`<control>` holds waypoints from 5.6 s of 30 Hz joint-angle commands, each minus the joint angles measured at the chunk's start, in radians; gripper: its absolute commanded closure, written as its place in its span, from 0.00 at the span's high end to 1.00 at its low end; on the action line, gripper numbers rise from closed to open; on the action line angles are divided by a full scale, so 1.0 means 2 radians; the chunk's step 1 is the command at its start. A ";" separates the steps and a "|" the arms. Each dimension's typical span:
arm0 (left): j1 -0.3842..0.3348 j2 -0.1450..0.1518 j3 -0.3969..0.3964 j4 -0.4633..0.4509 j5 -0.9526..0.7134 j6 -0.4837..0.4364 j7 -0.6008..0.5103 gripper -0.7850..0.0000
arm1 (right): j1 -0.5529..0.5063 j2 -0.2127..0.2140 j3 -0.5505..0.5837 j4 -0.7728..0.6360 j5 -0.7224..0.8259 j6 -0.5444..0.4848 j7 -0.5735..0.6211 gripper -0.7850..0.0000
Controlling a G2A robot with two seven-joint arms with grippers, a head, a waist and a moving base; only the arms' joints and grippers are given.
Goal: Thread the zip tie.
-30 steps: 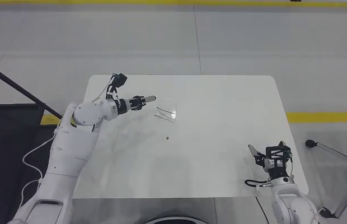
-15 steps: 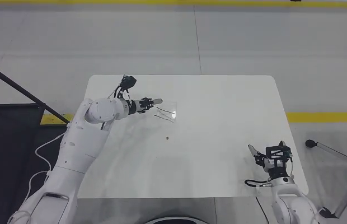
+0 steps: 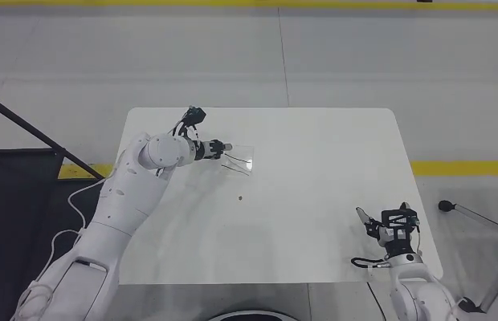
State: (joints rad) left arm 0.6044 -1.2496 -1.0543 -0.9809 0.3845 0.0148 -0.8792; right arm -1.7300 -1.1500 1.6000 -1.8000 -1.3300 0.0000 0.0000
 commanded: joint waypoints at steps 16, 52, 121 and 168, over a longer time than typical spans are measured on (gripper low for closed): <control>-0.010 -0.002 0.006 0.017 -0.002 -0.011 -0.018 0.36 | 0.000 0.000 0.000 0.000 0.000 0.000 0.000 1.00; 0.017 0.010 -0.017 -0.026 -0.001 -0.007 -0.018 0.00 | 0.000 0.000 0.000 0.000 0.000 0.000 0.000 1.00; 0.053 0.023 -0.018 -0.206 -0.152 -0.187 -0.014 0.00 | 0.216 -0.011 -0.046 0.040 0.734 -0.080 0.382 1.00; -0.002 0.005 0.052 -0.137 -0.197 -0.210 -0.045 0.00 | 0.260 -0.008 -0.105 0.075 0.741 -0.095 0.373 0.09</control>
State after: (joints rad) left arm 0.6018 -1.2397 -0.9513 -1.2548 -0.0094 -0.4060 -0.9684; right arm -1.2102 -1.1666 1.3909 -1.6507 0.1519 -0.1897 0.7479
